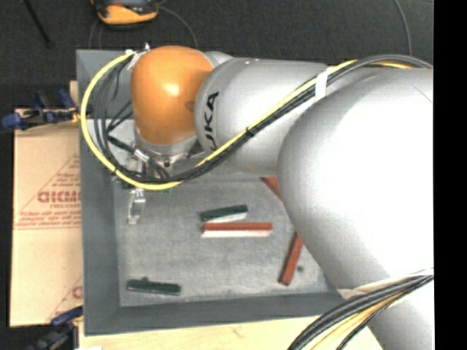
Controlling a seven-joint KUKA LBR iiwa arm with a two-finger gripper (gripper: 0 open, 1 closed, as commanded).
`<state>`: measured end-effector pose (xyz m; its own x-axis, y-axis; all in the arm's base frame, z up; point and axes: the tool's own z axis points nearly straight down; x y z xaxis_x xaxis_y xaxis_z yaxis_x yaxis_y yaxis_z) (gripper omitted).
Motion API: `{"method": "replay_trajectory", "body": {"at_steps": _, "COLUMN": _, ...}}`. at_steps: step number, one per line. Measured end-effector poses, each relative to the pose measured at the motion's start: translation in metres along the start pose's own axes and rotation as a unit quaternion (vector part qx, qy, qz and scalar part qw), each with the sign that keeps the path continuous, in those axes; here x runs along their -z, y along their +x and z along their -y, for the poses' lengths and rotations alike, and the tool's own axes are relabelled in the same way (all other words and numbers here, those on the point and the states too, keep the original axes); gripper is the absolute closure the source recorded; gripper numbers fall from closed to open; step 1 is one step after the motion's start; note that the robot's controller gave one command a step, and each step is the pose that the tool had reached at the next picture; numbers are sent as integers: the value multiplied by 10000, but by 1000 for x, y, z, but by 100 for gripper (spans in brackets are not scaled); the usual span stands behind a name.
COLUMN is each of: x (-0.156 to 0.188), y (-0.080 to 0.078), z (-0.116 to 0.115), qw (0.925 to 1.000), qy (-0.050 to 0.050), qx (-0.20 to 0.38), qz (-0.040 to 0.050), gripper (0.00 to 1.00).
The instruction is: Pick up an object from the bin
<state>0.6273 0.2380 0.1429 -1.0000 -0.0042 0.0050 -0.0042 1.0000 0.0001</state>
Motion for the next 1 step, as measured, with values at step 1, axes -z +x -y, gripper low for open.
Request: {"method": "replay_trajectory", "body": {"at_steps": 1, "x": 5, "y": -2, "z": 1, "qw": 10000, "qy": -8, "qx": -19, "qz": 41, "gripper": 0}}
